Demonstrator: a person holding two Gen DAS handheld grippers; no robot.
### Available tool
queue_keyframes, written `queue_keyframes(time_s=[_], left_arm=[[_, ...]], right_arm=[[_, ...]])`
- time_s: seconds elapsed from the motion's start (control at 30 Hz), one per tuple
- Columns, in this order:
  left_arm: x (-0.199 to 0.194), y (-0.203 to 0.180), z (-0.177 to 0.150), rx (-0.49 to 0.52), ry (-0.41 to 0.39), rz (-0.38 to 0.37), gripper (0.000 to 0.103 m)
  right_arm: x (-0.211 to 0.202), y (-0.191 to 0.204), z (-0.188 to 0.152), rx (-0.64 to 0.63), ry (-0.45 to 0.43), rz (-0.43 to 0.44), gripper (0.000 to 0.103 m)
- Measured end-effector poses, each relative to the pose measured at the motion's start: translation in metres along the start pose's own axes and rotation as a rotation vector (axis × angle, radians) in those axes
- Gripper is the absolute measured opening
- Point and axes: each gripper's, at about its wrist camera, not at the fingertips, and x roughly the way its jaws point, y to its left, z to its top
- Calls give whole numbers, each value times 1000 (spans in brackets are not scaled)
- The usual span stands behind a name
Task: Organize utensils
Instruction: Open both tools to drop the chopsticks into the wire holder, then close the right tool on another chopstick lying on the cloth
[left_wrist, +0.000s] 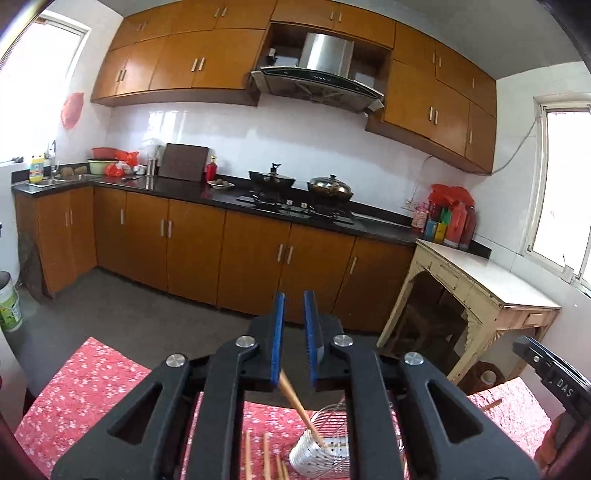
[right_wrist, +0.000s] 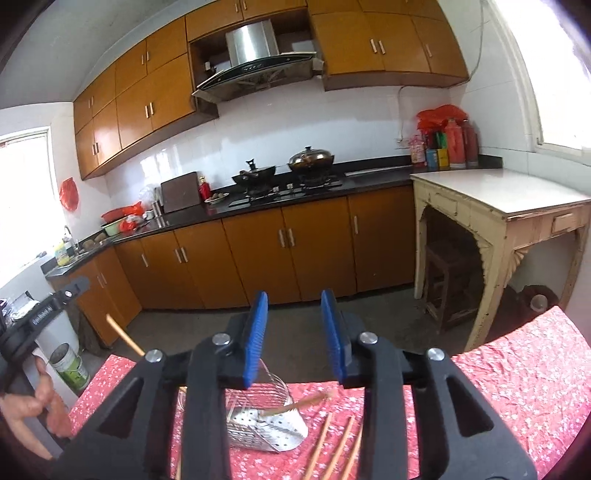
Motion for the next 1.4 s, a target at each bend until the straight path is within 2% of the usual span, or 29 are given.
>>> queue_keyframes(time_s=[0.13,0.3,0.4,0.7,0.8,1.0,1.13,1.17,1.2,1.27,1.4], left_arm=[[-18,10,0,7,-13,25,26],[-43,27,-11,12,-12,43,27],[-60,37,-27,28,-5,62,32],[-104,59,-103,59,52,100,36],[-114,58,-131,88,64,107,44],[-116,51,-174,137,150,76,48],[-112,51,-191,134,208,46,51],[-111,51,-195,136,220,43,51],[-110,50,-198,139,232,40,51],[-106,47,-204,145,263,29,51],[-98,41,-217,160,327,2,51]], right_arm=[[-20,-9,-7,1,-2,-18,33],[-48,-20,-29,1,10,-45,33],[-62,-29,-55,2,34,-69,33],[-78,-44,-165,5,203,-114,33],[-77,-45,-205,8,278,-106,33],[-68,-47,-266,41,441,-102,33],[-63,-46,-279,37,484,-118,32],[-62,-44,-280,22,479,-133,29],[-61,-43,-281,9,485,-147,19],[-57,-45,-277,12,494,-165,8],[-45,-63,-266,78,503,-222,8]])
